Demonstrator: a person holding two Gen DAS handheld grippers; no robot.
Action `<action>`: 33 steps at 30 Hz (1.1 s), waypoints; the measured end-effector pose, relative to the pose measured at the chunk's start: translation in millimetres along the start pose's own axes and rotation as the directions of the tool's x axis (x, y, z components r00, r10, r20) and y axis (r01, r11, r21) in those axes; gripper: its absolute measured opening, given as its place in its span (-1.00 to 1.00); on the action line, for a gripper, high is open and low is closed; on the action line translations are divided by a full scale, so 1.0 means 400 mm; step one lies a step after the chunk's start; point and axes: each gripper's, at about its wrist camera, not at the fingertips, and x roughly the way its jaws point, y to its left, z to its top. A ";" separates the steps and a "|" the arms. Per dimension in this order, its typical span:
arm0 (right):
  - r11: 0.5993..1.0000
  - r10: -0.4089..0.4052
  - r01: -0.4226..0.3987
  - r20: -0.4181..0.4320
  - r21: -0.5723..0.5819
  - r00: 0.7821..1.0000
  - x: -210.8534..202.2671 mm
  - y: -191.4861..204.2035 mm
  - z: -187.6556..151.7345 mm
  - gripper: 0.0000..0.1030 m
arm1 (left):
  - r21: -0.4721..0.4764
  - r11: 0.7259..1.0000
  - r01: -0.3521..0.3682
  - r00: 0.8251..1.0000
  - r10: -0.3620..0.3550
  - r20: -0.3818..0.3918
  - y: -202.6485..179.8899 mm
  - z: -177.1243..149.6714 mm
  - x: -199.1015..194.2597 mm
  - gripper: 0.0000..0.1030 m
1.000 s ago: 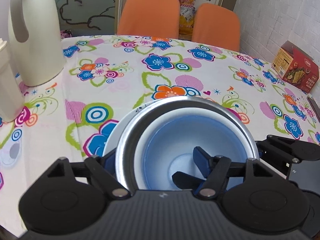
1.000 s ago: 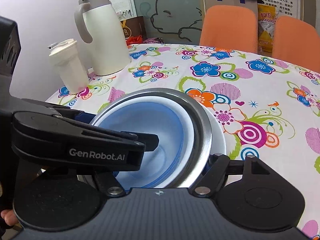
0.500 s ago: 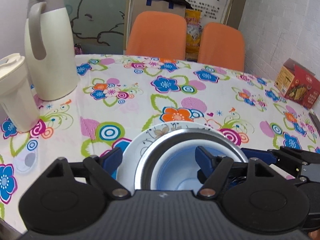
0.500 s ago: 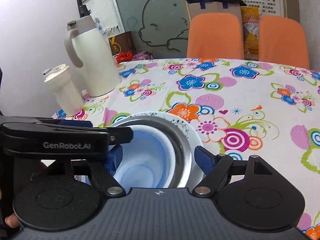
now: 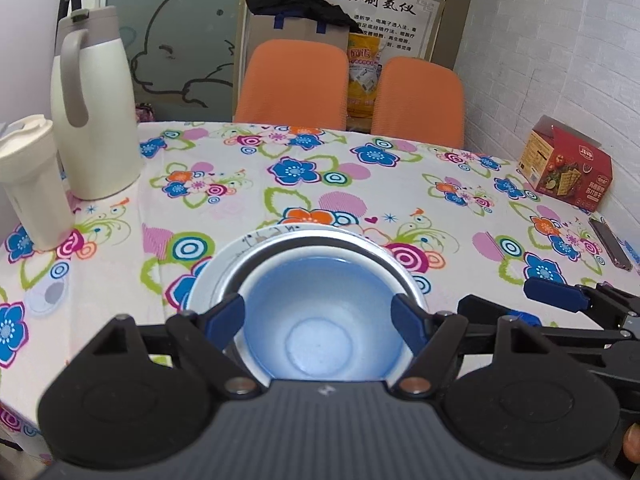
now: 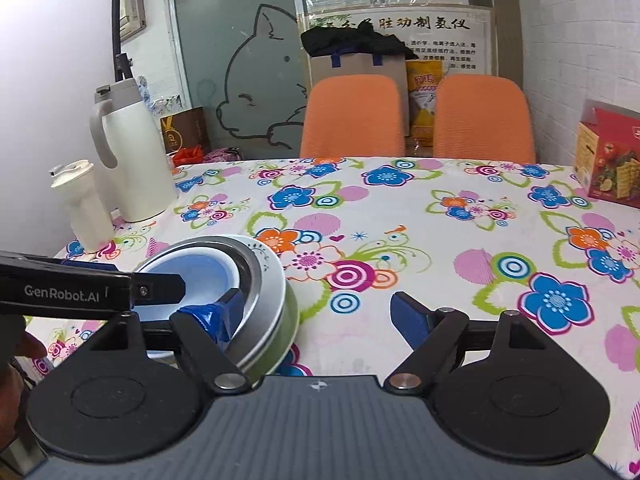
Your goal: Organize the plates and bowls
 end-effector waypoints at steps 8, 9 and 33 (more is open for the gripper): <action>0.993 -0.056 0.053 0.031 0.104 0.998 -0.088 -0.050 -0.086 0.31 | 0.008 1.000 -0.005 1.000 0.005 0.008 -0.083 -0.111 -0.071 0.45; 0.993 -0.059 0.055 0.035 0.107 0.998 -0.099 -0.051 -0.099 0.31 | 0.012 1.000 -0.006 1.000 0.006 0.007 -0.089 -0.128 -0.079 0.45; 0.990 -0.089 0.077 0.102 0.120 0.991 -0.233 -0.044 -0.230 0.32 | 0.116 0.993 -0.016 0.998 0.009 0.057 -0.177 -0.304 -0.196 0.45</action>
